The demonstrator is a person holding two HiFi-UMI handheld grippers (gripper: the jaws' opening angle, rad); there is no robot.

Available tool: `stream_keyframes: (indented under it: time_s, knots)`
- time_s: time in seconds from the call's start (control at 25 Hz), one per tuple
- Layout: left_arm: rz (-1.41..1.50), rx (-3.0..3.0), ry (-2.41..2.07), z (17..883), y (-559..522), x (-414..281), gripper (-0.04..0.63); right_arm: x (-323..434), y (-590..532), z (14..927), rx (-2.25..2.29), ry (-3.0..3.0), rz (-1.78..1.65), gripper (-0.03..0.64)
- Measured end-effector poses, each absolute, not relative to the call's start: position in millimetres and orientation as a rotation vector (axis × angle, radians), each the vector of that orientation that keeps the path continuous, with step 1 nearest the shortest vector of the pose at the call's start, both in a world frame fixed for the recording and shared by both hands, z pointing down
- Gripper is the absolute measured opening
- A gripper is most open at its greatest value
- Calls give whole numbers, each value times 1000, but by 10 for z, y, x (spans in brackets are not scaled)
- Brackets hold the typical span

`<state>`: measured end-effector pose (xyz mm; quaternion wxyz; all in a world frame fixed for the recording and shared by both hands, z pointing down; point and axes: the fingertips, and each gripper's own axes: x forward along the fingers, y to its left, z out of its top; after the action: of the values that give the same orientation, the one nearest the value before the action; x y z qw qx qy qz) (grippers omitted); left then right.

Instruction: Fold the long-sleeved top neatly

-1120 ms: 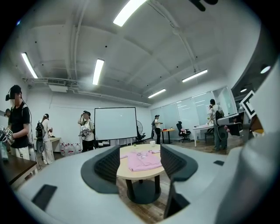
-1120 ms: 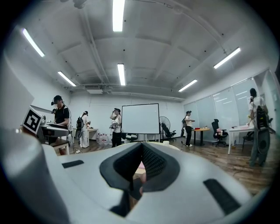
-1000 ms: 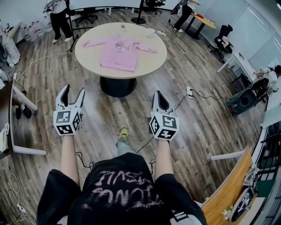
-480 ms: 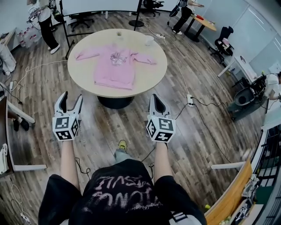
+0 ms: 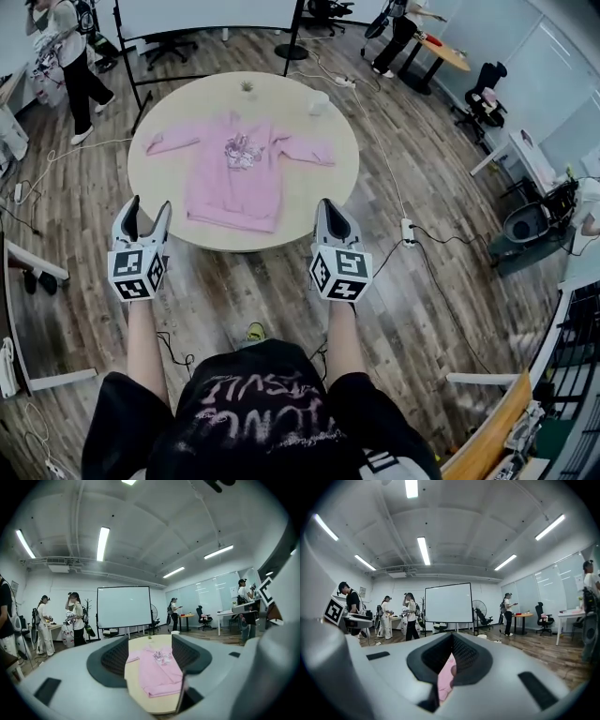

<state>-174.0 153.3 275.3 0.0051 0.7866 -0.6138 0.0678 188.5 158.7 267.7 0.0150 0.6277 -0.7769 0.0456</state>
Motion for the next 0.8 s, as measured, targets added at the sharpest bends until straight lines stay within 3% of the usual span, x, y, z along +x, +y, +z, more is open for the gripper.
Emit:
stream_keyframes:
  time_s: [0.8]
  knots:
    - [276,2393,-1928,3070,-111,-2123,285,1571,-126,2946,1917,-2401,203,5]
